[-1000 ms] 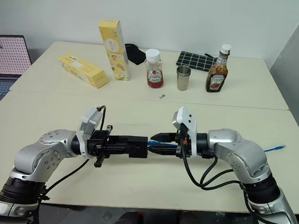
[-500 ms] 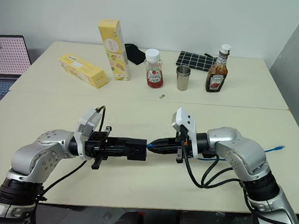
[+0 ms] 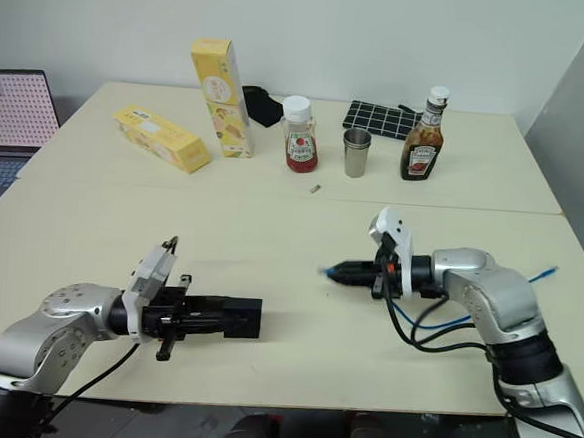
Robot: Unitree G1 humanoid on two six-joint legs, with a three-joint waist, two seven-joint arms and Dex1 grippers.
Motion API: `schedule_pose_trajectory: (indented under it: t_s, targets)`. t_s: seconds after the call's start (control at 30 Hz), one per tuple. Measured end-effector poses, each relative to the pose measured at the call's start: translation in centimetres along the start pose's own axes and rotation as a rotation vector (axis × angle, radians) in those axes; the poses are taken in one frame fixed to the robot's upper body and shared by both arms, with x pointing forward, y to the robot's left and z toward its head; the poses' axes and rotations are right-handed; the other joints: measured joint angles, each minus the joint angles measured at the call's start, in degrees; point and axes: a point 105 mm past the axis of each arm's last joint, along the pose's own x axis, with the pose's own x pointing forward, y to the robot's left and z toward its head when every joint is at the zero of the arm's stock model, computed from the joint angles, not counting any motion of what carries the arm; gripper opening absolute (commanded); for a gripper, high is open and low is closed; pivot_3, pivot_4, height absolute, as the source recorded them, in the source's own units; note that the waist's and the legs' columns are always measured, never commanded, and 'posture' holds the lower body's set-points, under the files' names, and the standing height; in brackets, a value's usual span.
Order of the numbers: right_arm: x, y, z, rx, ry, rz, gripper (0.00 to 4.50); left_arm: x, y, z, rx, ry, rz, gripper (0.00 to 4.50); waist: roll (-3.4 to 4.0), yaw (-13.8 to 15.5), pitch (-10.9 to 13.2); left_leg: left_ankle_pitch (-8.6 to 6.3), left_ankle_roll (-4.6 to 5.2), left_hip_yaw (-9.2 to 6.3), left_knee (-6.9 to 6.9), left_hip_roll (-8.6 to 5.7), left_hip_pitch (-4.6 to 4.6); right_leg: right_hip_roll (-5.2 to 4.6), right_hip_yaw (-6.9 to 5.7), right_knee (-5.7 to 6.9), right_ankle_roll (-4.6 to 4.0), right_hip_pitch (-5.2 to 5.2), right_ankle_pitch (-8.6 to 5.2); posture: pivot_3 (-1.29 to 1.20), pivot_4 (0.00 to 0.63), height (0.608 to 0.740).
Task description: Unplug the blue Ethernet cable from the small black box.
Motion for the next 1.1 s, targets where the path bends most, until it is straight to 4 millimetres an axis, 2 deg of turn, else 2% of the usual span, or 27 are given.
schedule_pose_trajectory:
  t_s: [0.1, 0.17, 0.2, 0.23, 0.4, 0.57, 0.63, 0.7, 0.8, 0.87, 0.93, 1.0, 1.1]
  targets:
    - [1.1, -4.7, -1.4, -0.045, 0.025, -0.294, 0.08, -0.1, 0.3, 0.0, -0.006, -0.005, 0.038, 0.78, 0.01, 0.0, 0.0, 0.0, -0.01, 0.07, 0.0, 0.01, -0.03, 0.01, 0.02, 0.03, -0.01, -0.04, 0.0, 0.0, 0.15, 0.74]
    - [1.6, -6.8, -1.7, -0.071, 0.038, -0.422, 0.08, 0.0, 0.6, 0.1, -0.006, -0.016, 0.063, 0.78, 0.01, -0.1, 0.0, 0.01, -0.01, 0.08, -0.01, 0.02, -0.04, 0.0, 0.05, 0.02, -0.01, -0.06, 0.0, 0.0, 0.15, 0.74]
    - [1.7, -7.4, -1.9, -0.083, 0.044, -0.463, 0.43, 0.1, 0.8, 0.1, -0.005, -0.021, 0.077, 0.78, 0.01, -0.2, 0.0, 0.01, -0.01, 0.07, -0.03, 0.03, -0.06, -0.03, 0.04, -0.01, -0.01, -0.07, 0.0, 0.0, 0.15, 0.74]
    - [1.9, -7.8, -2.2, -0.088, 0.049, -0.489, 0.78, 0.2, 0.9, 0.0, -0.002, -0.023, 0.086, 0.78, 0.01, -0.2, 0.0, 0.0, -0.01, 0.07, -0.03, 0.03, -0.1, -0.04, 0.03, -0.04, -0.01, -0.07, 0.0, 0.0, 0.15, 0.74]
    - [2.4, -7.3, -2.7, -0.085, 0.054, -0.454, 1.77, 0.1, 1.8, 0.2, 0.02, -0.045, 0.173, 0.78, 0.04, -0.1, 0.0, 0.0, 0.0, -0.01, -0.02, 0.02, -0.13, -0.08, 0.04, -0.06, 0.0, -0.07, 0.0, 0.0, 0.15, 0.74]
    - [-0.2, -6.8, -0.8, -0.176, 0.026, -0.403, 3.02, -0.7, 4.4, 0.4, 0.07, -0.115, 0.394, 0.78, 0.08, 0.2, 0.0, 0.0, 0.0, -0.04, 0.0, 0.0, -0.12, -0.08, -0.01, -0.03, 0.0, -0.06, 0.0, 0.0, 0.15, 0.74]
    - [-1.2, -5.3, 0.7, -0.205, -0.02, -0.325, 3.48, -2.0, 6.6, 0.8, 0.123, -0.167, 0.579, 0.78, 0.09, 0.4, 0.1, 0.0, 0.0, -0.11, 0.0, 0.03, -0.14, -0.09, -0.03, -0.05, 0.0, -0.05, 0.0, 0.0, 0.15, 0.74]
    - [-1.2, -2.4, 2.3, -0.235, -0.077, -0.195, 3.96, -3.6, 8.4, 1.1, 0.17, -0.208, 0.746, 0.78, 0.09, 0.2, 0.1, 0.0, 0.0, -0.11, -0.01, 0.04, -0.12, -0.12, -0.01, -0.05, 0.0, -0.05, 0.0, 0.0, 0.15, 0.74]
    - [-0.2, 1.2, 3.8, -0.265, -0.117, -0.052, 3.96, -4.9, 9.8, 1.6, 0.224, -0.274, 0.89, 0.78, 0.09, -0.2, 0.0, 0.0, 0.0, -0.08, -0.02, 0.04, -0.05, -0.11, 0.01, 0.0, -0.01, -0.05, 0.0, 0.0, 0.15, 0.74]
    - [1.4, 3.9, 4.6, -0.274, -0.145, 0.046, 3.96, -5.9, 10.8, 1.2, 0.246, -0.295, 0.987, 0.78, 0.09, -0.3, 0.0, 0.0, 0.0, -0.11, -0.02, 0.02, -0.03, -0.09, -0.02, 0.01, -0.01, -0.05, 0.01, 0.0, 0.15, 0.74]
    - [3.0, 5.8, 5.3, -0.278, -0.158, 0.11, 3.96, -6.8, 11.6, 0.4, 0.252, -0.301, 1.069, 0.78, 0.09, -0.3, 0.0, 0.0, -0.01, -0.14, 0.01, 0.01, -0.04, -0.08, -0.06, 0.03, -0.01, -0.05, 0.01, 0.0, 0.15, 0.74]
    - [4.3, 6.9, 6.2, -0.287, -0.172, 0.136, 3.96, -7.9, 12.4, -0.6, 0.255, -0.297, 1.15, 0.78, 0.06, 0.0, 0.0, 0.0, -0.01, -0.15, 0.03, 0.0, -0.06, -0.1, -0.09, 0.02, -0.01, -0.05, 0.01, 0.0, 0.15, 0.74]
    - [5.6, 7.6, 7.0, -0.299, -0.177, 0.137, 3.96, -9.0, 13.2, -1.5, 0.265, -0.298, 1.24, 0.78, 0.02, 0.3, 0.0, 0.0, -0.01, -0.17, 0.03, -0.01, -0.11, -0.11, -0.12, 0.0, 0.0, -0.06, 0.01, 0.0, 0.15, 0.74]
